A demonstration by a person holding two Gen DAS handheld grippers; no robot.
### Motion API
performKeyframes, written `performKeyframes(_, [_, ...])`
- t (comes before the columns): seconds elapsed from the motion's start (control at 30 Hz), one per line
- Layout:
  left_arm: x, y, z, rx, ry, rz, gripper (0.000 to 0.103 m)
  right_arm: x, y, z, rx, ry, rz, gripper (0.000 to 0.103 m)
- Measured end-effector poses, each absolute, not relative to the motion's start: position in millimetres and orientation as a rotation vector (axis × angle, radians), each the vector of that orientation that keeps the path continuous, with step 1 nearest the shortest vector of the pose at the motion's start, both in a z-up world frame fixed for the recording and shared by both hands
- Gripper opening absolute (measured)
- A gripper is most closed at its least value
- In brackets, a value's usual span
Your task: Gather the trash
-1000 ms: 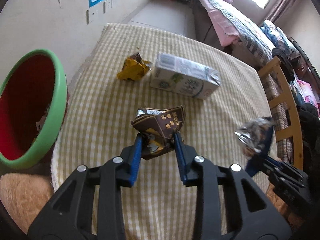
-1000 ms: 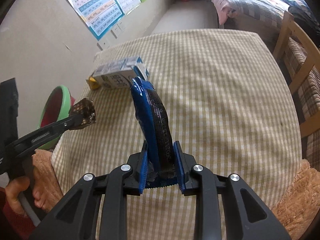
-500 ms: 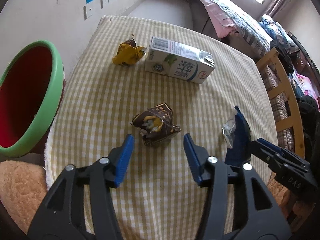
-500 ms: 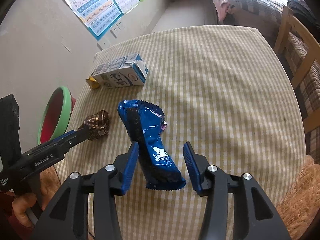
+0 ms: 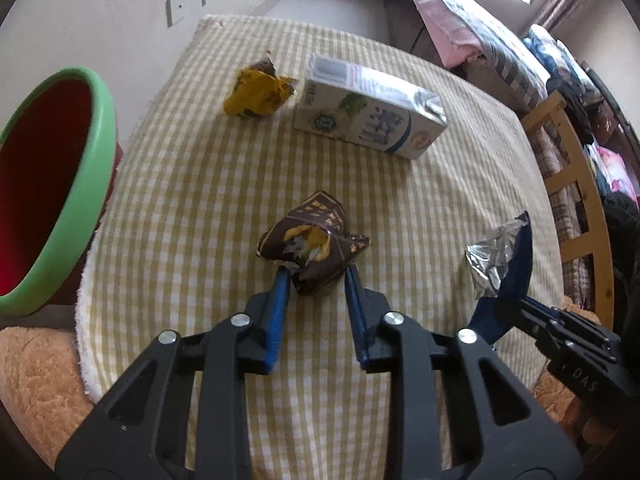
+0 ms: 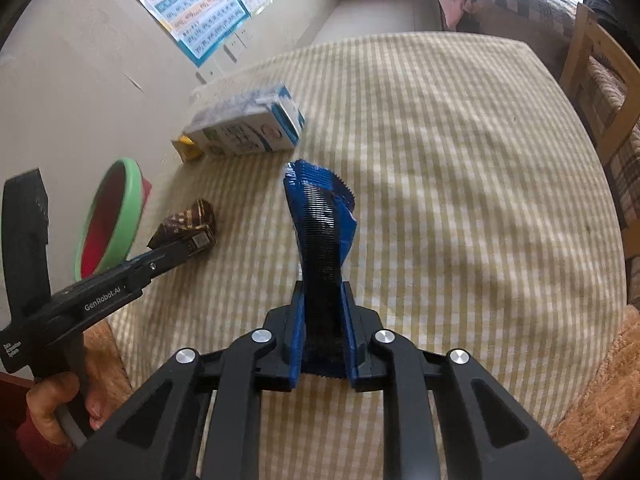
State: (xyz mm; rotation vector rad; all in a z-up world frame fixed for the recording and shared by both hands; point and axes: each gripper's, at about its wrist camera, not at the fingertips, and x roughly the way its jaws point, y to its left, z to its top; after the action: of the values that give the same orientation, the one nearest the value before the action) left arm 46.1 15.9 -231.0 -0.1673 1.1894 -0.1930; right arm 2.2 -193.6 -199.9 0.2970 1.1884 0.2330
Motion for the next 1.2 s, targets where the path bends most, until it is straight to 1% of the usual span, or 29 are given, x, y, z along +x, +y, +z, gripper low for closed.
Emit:
performKeyframes(0.2, [37,39,-203,-0.225,1.114,-0.145,0.024,5,-189,-175,0.301,1.112,0.266,0.016])
performKeyframes(0.27, [34,47,-193,-0.231,1.088,-0.125,0.009,7,-183,-166,0.292,1.091,0.288,0.016])
performKeyframes(0.3, [31,51,-187,-0.239,1.074,-0.116,0.005,8,-181,-163,0.286,1.084,0.296,0.016])
performKeyframes(0.33, [31,54,-184,-0.245,1.066,-0.112,0.004,9,-179,-161,0.279,1.078,0.303,0.016])
performKeyframes(0.47, [29,61,-178,-0.255,1.064,-0.112,0.005,10,-168,-158,0.262,1.078,0.324,0.016])
performKeyframes(0.53, [28,61,-182,-0.245,1.079,-0.114,0.017,9,-166,-160,0.264,1.087,0.327,0.016])
performKeyframes(0.57, [27,60,-185,-0.246,1.093,-0.125,0.029,8,-166,-161,0.265,1.092,0.327,0.016])
performKeyframes(0.6, [25,59,-188,-0.244,1.101,-0.133,0.037,6,-166,-162,0.265,1.097,0.326,0.016])
performKeyframes(0.67, [20,54,-195,-0.224,1.118,-0.156,0.040,4,-166,-165,0.268,1.106,0.320,0.016])
performKeyframes(0.7, [19,48,-202,-0.202,1.139,-0.174,0.044,3,-167,-167,0.272,1.111,0.315,0.016])
performKeyframes(0.77, [19,42,-213,-0.176,1.173,-0.183,0.047,2,-169,-170,0.282,1.121,0.309,0.016])
performKeyframes(0.9, [23,33,-236,-0.181,1.228,-0.178,0.047,1,-172,-169,0.285,1.116,0.306,0.016])
performKeyframes(0.93, [24,32,-237,-0.170,1.222,-0.163,0.045,0,-172,-168,0.284,1.114,0.305,0.016])
performKeyframes(0.97, [24,33,-236,-0.170,1.216,-0.159,0.031,0,-172,-167,0.282,1.112,0.304,0.016])
performKeyframes(1.03, [24,37,-231,-0.195,1.202,-0.166,0.025,-1,-173,-167,0.284,1.112,0.301,0.016])
performKeyframes(1.2, [21,48,-213,-0.222,1.148,-0.138,0.025,-2,-170,-168,0.284,1.116,0.311,0.016])
